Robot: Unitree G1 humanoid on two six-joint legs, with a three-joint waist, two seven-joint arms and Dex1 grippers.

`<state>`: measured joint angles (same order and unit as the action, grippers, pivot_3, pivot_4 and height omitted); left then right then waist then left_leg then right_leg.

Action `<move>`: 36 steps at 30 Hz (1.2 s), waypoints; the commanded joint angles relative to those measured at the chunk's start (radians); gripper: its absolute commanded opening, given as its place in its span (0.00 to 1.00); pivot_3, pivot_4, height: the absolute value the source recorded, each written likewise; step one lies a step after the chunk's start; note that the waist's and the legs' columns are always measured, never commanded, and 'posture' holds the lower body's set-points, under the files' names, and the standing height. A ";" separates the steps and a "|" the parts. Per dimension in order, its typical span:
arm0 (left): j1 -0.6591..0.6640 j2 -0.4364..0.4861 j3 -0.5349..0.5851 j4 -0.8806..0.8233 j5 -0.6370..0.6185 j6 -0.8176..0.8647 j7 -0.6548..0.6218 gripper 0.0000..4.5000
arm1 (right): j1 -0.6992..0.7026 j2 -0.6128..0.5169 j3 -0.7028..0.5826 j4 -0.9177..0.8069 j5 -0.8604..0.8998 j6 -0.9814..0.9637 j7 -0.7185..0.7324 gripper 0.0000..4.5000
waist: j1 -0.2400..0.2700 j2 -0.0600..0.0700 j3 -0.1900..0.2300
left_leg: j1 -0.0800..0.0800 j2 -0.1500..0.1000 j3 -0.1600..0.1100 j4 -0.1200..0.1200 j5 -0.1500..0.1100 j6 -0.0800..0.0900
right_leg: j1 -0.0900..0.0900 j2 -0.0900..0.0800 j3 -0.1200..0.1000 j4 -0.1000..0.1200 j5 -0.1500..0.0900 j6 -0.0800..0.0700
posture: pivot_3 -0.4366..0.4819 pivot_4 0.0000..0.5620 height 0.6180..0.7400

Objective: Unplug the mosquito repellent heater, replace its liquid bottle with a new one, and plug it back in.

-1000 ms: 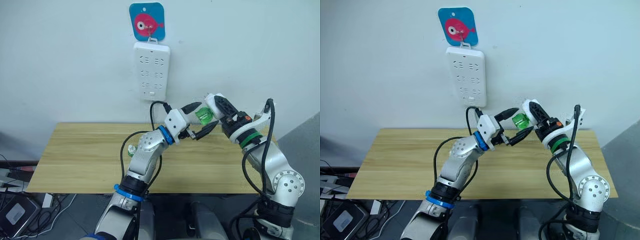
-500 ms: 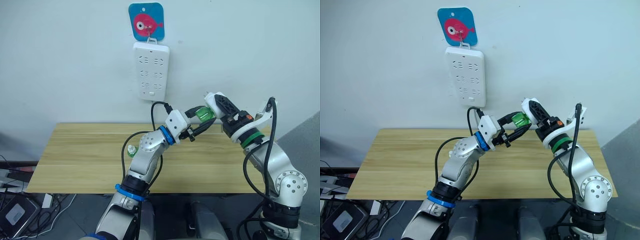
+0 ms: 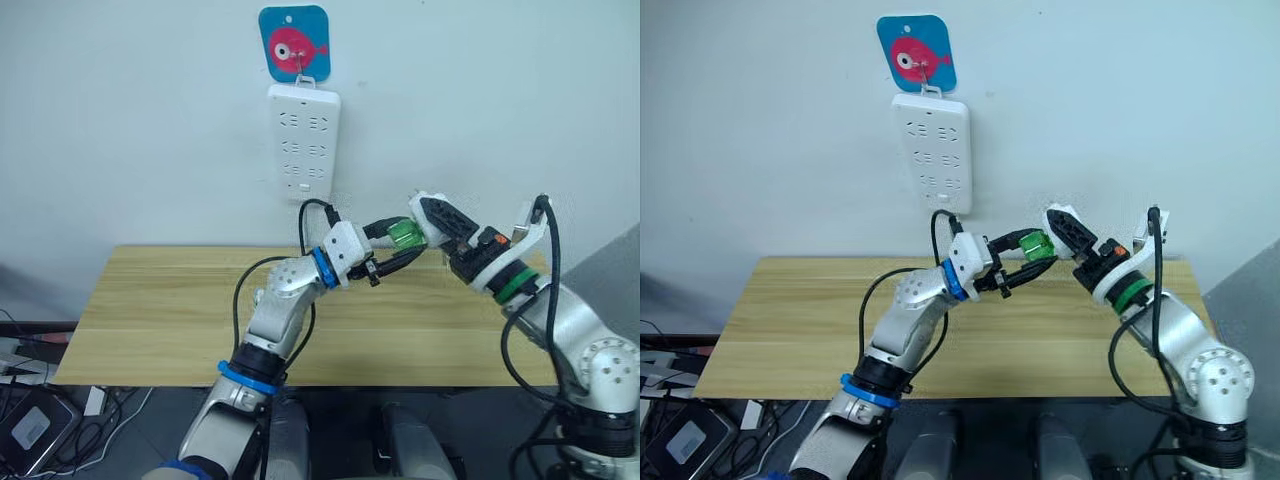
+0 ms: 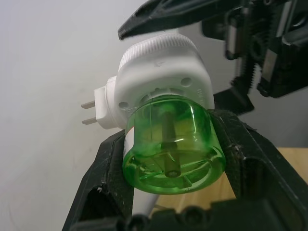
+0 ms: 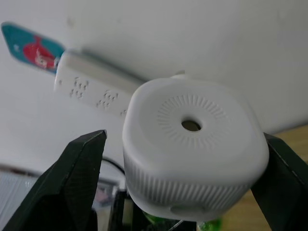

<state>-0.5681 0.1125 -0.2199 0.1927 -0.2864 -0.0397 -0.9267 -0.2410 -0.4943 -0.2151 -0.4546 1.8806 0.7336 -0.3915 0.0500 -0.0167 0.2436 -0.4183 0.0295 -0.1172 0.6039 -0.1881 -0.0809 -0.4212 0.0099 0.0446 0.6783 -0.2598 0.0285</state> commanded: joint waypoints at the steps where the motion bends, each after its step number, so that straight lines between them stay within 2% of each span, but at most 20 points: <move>1: -0.032 0.027 -0.013 0.033 -0.034 -0.050 -0.147 0.51 | -0.017 -0.086 -0.032 0.042 0.092 0.122 0.100 0.99 | 0.000 0.000 0.000 | 0.000 0.000 0.000 0.000 0.000 0.000 | 0.000 0.000 0.000 0.000 0.000 0.000 | 0.69 0.37 1.00; 7: -0.069 0.055 -0.024 0.104 -0.036 -0.119 -0.297 0.51 | -0.072 -0.236 -0.047 0.199 0.092 0.371 0.323 0.99 | 0.001 0.000 0.000 | -0.001 0.000 0.000 0.001 0.000 0.000 | 0.000 0.000 0.000 0.000 0.000 0.000 | 0.70 0.37 1.00; 9: -0.079 0.051 -0.029 0.123 -0.027 -0.149 -0.325 0.51 | -0.092 -0.283 -0.033 0.238 0.092 0.420 0.350 0.99 | 0.002 0.000 0.000 | -0.001 0.000 0.000 0.002 0.000 0.000 | 0.000 0.000 0.000 0.000 0.000 0.000 | 0.70 0.37 1.00; 21: -0.073 0.036 -0.033 0.149 0.000 -0.221 -0.349 0.51 | -0.157 -0.459 0.035 0.367 0.092 0.598 0.597 0.99 | 0.006 -0.001 0.000 | -0.002 0.000 0.001 0.004 -0.001 0.001 | 0.000 0.000 0.000 0.000 0.000 0.001 | 0.72 0.37 1.00; 34: -0.077 0.025 -0.033 0.138 -0.009 -0.204 -0.324 0.51 | -0.202 -0.509 0.087 0.418 0.092 0.610 0.638 0.99 | 0.007 -0.001 0.001 | -0.002 0.000 0.001 0.004 -0.001 0.001 | 0.000 0.000 0.000 0.000 0.001 0.001 | 0.72 0.38 1.00; 36: -0.074 0.025 -0.035 0.135 -0.009 -0.206 -0.326 0.51 | -0.204 -0.509 0.087 0.423 0.092 0.612 0.638 0.91 | 0.007 -0.002 0.001 | -0.002 0.000 0.001 0.004 -0.001 0.001 | 0.000 0.000 0.000 0.000 0.001 0.001 | 0.72 0.38 1.00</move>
<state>-0.6410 0.1420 -0.2548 0.3596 -0.2914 -0.2452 -1.2572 -0.4214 -0.9903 -0.1163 -0.0160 1.9447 1.3386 0.2171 0.0569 -0.0182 0.2445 -0.4204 0.0297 -0.1164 0.6083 -0.1887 -0.0798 -0.4214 0.0104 0.0445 0.6780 -0.2591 0.0298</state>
